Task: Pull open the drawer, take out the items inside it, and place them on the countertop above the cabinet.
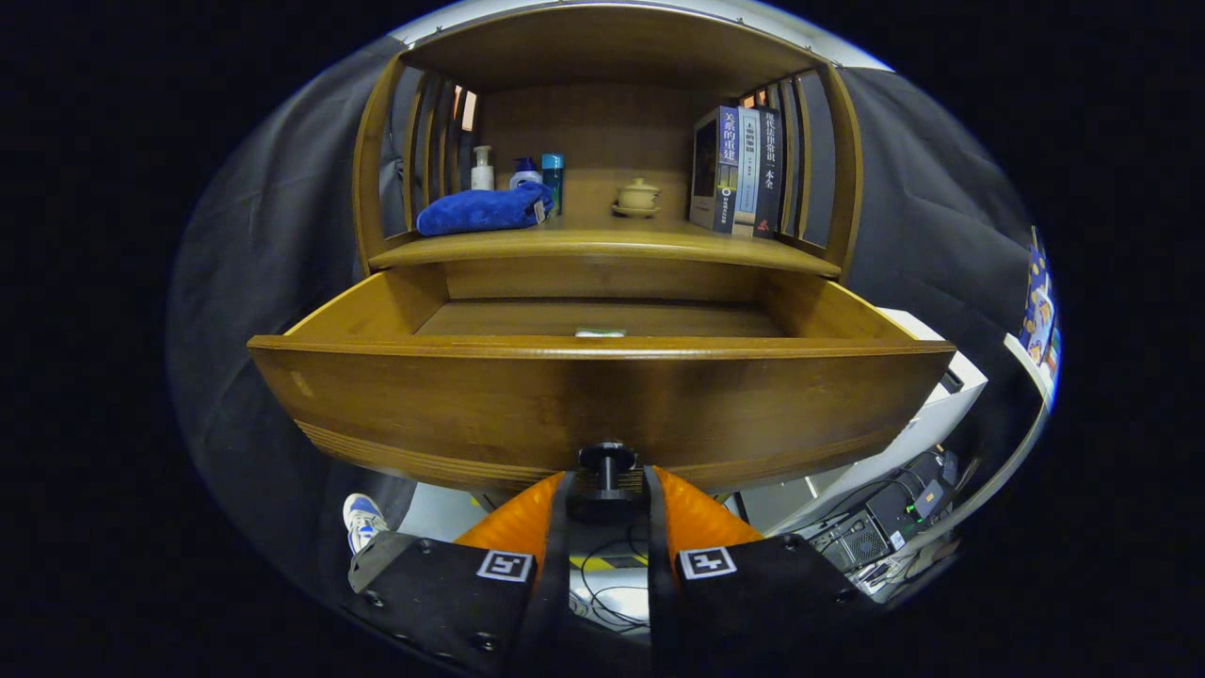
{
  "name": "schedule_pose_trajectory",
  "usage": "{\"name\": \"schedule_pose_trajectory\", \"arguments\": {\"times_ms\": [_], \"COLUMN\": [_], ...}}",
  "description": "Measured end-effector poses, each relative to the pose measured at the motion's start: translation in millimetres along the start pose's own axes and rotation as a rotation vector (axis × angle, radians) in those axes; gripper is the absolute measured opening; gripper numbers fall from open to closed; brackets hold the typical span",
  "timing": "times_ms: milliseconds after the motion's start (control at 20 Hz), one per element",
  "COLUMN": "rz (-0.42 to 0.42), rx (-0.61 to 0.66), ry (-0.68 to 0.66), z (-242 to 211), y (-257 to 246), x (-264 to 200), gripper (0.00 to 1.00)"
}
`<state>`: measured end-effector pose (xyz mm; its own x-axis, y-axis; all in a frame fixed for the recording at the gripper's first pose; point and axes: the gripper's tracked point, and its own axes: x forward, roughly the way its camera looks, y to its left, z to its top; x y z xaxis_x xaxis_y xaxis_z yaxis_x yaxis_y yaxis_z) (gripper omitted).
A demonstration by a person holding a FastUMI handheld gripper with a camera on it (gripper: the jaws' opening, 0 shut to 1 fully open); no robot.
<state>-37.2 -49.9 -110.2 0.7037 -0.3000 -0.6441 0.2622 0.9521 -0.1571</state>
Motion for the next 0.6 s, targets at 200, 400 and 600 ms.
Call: {"name": "schedule_pose_trajectory", "arguments": {"times_ms": [200,400,600], "rz": [0.001,0.001,0.007], "rx": [-0.005,-0.012,-0.012], "ry": [-0.001,-0.004,-0.008], "z": [-3.2,-4.9,-5.8], "y": [0.9,0.9,0.5], "x": [-2.6,-0.5,-1.0], "gripper": [0.43,0.43,0.5]}}
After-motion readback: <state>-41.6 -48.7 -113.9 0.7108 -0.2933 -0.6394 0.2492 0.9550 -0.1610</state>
